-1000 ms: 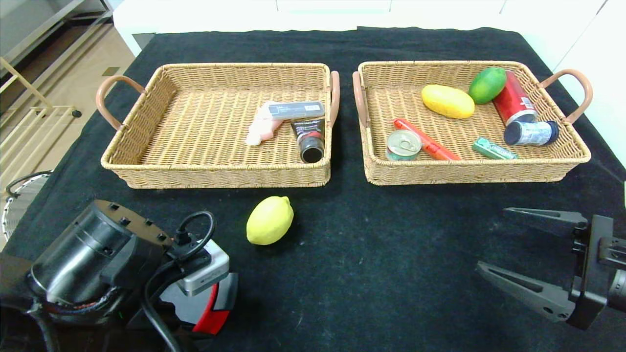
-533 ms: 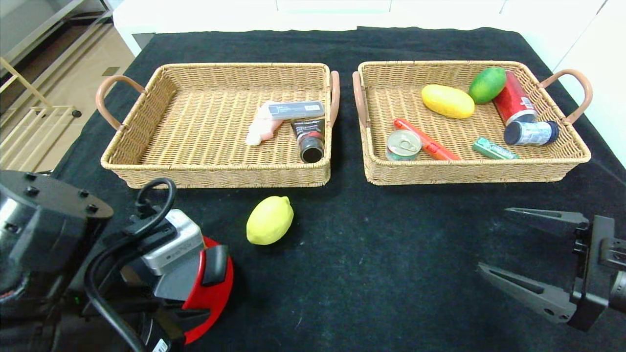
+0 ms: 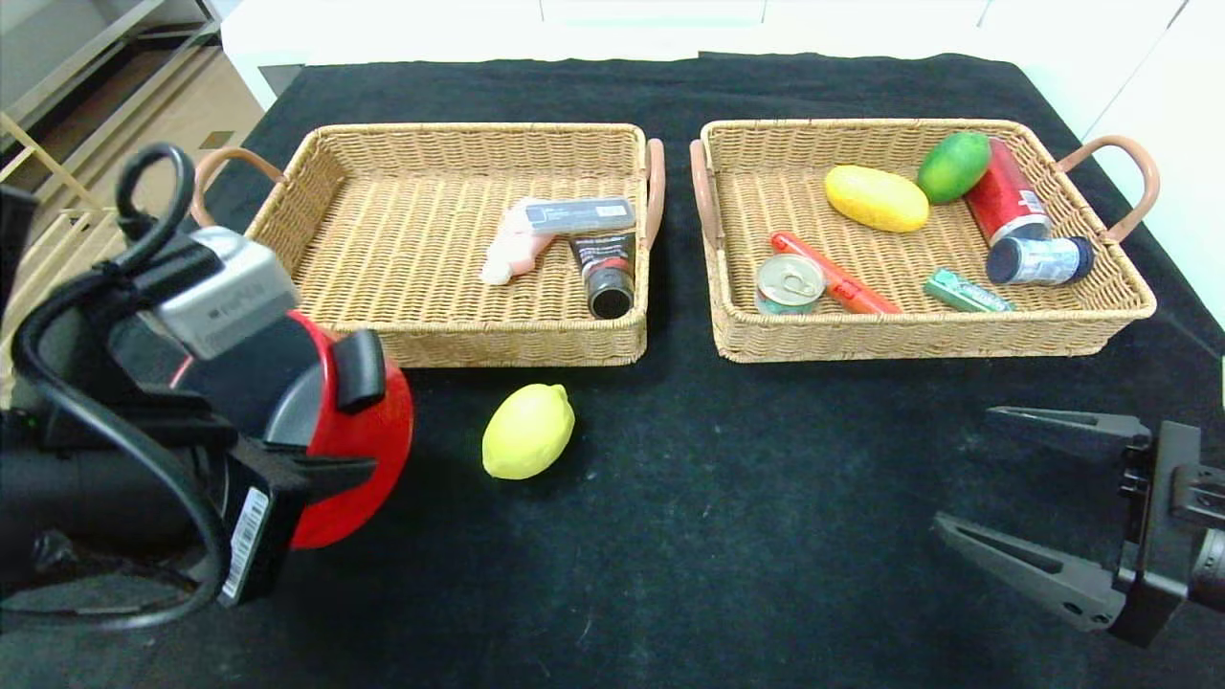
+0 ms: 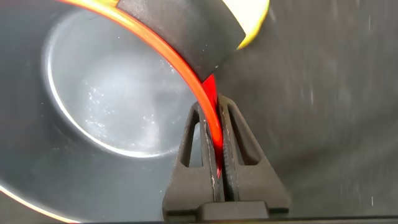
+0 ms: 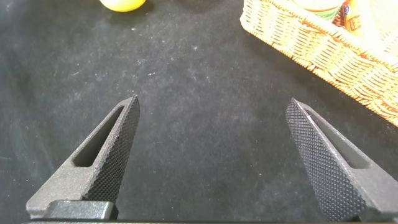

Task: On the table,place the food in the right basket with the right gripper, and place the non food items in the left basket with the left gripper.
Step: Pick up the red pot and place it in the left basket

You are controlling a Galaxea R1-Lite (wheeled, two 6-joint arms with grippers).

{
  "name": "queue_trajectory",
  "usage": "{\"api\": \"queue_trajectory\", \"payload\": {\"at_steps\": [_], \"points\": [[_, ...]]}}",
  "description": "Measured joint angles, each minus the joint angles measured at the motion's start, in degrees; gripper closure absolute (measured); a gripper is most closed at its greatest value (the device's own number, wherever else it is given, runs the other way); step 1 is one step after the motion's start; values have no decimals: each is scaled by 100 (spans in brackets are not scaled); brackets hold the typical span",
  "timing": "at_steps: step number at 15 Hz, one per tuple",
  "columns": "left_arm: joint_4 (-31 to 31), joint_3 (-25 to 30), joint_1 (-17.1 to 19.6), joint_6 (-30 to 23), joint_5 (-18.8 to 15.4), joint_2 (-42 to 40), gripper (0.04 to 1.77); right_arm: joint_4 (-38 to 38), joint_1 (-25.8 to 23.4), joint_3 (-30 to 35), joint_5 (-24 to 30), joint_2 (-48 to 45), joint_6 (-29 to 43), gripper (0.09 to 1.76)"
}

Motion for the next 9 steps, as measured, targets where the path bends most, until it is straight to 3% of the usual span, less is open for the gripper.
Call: {"api": "queue_trajectory", "payload": {"at_steps": [7, 9], "points": [[-122, -1547, 424, 118, 210, 483, 164, -6, -4, -9, -4, 55, -46, 14], [-557, -1866, 516, 239, 194, 816, 164, -11, -48, -30, -6, 105, -46, 14]]}}
